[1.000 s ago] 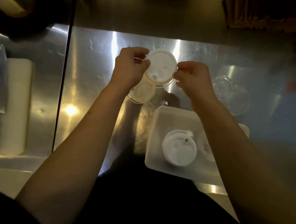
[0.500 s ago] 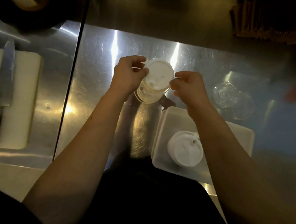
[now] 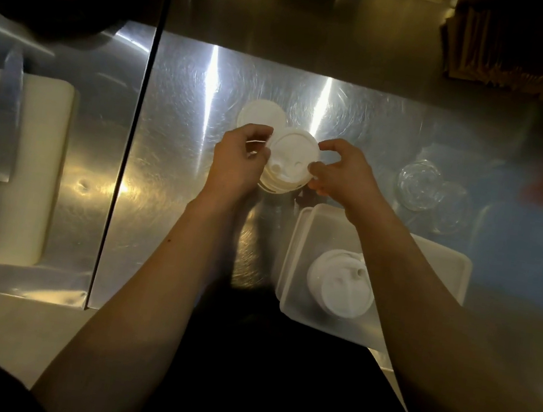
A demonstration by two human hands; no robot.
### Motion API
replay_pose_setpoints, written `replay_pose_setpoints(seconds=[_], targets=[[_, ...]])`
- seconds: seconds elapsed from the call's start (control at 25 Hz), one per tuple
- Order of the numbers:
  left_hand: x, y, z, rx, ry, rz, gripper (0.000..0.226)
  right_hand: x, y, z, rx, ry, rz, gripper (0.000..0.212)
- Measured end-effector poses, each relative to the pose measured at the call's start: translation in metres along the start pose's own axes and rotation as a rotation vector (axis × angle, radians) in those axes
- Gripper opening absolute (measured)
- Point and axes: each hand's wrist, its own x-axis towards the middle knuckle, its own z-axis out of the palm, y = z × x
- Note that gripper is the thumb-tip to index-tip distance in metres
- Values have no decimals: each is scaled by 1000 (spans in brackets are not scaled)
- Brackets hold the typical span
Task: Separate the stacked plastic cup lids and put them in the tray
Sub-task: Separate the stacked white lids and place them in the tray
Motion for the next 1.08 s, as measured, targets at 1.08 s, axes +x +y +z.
replay_pose_setpoints(seconds=[1.08], targets=[[-1,-45,12,-50,-44,13,55,29,23,13,-33,-59,57,21]])
